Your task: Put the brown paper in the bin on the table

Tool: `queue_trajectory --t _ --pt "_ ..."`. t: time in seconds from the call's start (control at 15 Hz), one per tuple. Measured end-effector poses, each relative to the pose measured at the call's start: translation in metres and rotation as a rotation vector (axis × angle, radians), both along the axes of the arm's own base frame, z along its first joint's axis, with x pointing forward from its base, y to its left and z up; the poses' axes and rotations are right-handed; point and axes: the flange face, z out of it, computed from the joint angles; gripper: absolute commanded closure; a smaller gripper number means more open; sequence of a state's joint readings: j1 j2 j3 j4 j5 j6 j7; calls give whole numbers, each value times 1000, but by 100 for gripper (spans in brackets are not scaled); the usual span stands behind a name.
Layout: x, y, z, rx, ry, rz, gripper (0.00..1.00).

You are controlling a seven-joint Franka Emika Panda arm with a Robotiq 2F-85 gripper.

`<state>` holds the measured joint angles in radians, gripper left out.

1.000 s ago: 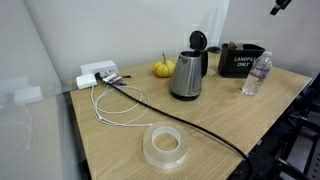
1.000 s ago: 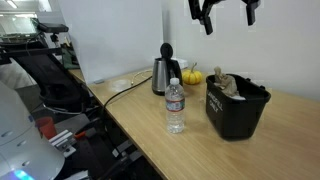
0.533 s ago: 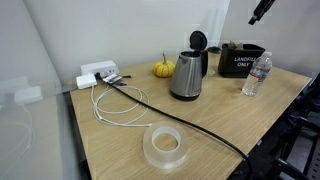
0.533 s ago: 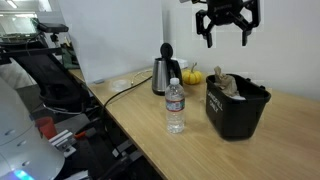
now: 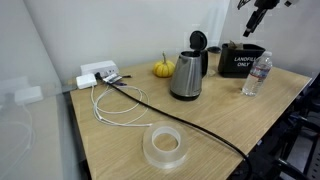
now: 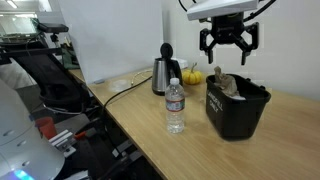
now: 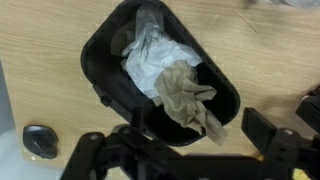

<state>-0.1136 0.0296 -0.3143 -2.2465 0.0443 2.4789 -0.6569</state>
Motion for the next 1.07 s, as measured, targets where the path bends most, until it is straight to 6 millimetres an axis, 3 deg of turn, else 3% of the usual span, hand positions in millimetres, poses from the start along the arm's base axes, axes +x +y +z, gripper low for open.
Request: queue_trajectory --t 1.07 --pt "5 -7 5 18 163 -71 0"
